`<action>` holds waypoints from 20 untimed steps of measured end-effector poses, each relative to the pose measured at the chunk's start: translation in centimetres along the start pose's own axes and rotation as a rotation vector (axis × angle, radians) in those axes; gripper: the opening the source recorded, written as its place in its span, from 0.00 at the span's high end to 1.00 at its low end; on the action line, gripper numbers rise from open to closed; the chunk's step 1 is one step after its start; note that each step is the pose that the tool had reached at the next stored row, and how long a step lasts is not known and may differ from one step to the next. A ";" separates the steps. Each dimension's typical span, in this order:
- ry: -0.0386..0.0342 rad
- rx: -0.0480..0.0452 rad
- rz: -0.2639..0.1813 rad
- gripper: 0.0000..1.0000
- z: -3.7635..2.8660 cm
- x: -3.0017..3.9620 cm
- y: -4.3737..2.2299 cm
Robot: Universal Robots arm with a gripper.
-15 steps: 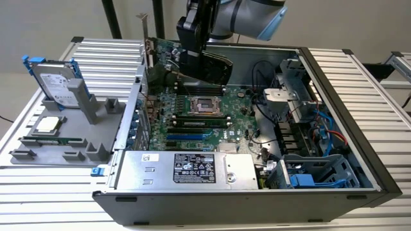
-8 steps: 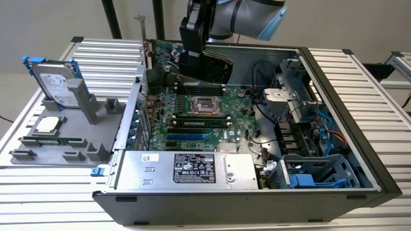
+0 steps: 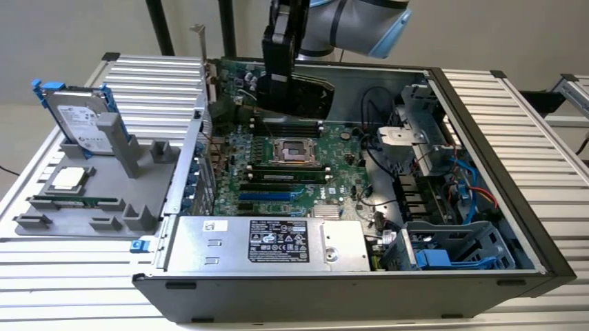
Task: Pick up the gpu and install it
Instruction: 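Insert the gpu into the slot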
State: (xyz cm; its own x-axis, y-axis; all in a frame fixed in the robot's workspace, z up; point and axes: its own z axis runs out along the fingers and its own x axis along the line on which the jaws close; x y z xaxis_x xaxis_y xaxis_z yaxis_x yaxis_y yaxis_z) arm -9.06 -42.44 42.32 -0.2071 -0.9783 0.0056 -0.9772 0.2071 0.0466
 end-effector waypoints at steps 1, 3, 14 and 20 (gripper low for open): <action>0.0004 0.0001 -0.009 1.00 0.00 0.00 0.00; 0.0013 0.0002 -0.027 1.00 0.00 0.00 0.00; 0.0057 0.0007 -0.122 1.00 0.00 0.00 0.00; 0.0082 0.0010 -0.175 1.00 0.00 0.00 0.00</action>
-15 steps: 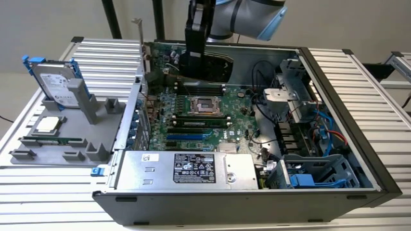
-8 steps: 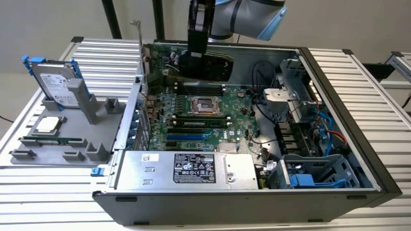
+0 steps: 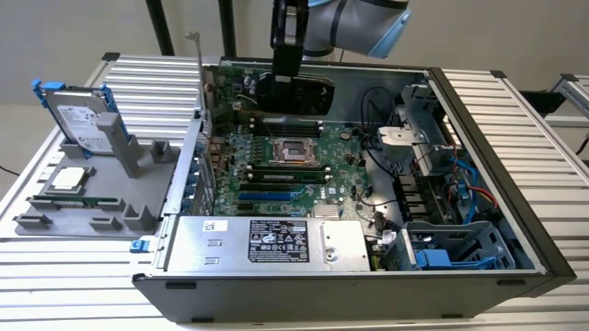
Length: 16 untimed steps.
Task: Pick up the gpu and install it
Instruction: 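Insert the gpu into the slot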
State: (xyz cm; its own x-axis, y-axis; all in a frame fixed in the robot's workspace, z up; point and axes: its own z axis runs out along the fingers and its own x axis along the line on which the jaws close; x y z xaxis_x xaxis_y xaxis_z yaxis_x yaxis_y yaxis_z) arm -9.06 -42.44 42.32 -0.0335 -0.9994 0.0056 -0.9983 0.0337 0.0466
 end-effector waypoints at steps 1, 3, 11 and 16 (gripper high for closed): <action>0.0004 0.0001 -0.008 1.00 0.00 0.00 0.00; 0.0012 0.0002 -0.026 1.00 0.00 0.00 0.00; 0.0044 0.0006 -0.095 1.00 0.00 -0.01 0.00; 0.0064 0.0008 -0.138 1.00 0.00 -0.01 0.00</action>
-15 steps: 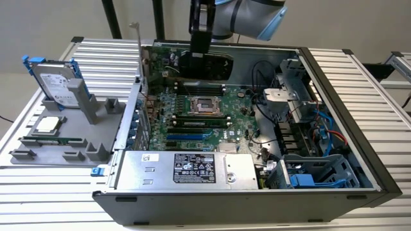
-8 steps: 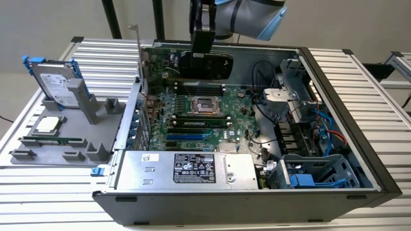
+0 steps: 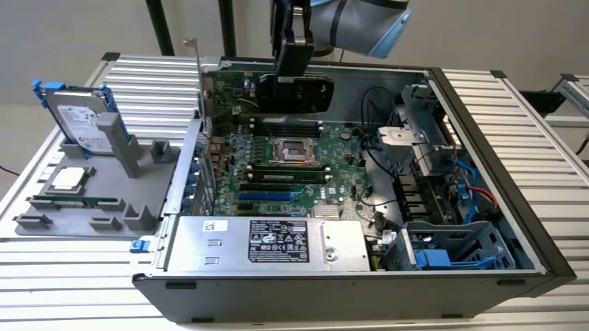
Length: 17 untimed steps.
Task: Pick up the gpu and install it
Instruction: 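Insert the gpu into the slot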
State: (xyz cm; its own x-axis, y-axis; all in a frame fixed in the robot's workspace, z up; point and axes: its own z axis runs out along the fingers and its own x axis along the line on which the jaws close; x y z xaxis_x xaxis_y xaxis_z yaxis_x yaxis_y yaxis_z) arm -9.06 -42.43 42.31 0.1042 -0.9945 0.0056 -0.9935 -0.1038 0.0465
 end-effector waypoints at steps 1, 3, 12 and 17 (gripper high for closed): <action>0.0002 0.0000 -0.004 1.00 -0.01 0.00 0.00; 0.0003 0.0001 -0.008 1.00 -0.01 0.00 0.00; -0.0013 0.0011 0.032 1.00 0.21 0.01 -0.12; -0.0024 0.0015 0.058 1.00 0.43 0.03 -0.33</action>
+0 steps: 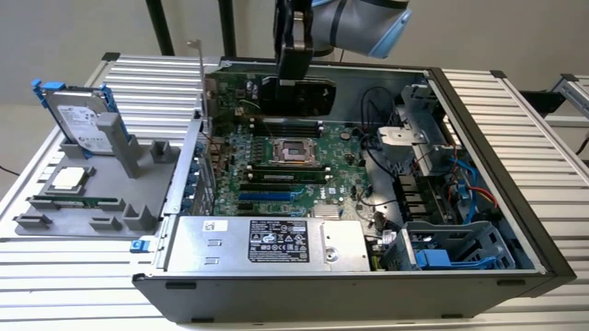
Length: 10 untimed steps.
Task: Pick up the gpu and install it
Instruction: 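Insert the gpu into the slot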
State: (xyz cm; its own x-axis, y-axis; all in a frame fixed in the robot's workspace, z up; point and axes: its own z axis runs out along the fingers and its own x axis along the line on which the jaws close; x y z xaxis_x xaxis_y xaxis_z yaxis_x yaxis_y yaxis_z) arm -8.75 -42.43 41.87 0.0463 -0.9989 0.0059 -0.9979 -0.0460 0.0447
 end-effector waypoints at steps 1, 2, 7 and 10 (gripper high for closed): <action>-0.0002 0.0002 0.004 1.00 0.05 0.00 -0.05; -0.0004 0.0003 0.008 1.00 0.09 0.00 -0.10; -0.0012 0.0011 0.025 1.00 0.29 0.02 -0.39; -0.0014 0.0012 0.030 1.00 0.41 0.02 -0.55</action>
State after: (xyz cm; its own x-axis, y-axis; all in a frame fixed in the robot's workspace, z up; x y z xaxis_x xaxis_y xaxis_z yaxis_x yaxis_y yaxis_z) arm -8.22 -42.43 41.44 0.0162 -0.9999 0.0058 -0.9989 -0.0159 0.0433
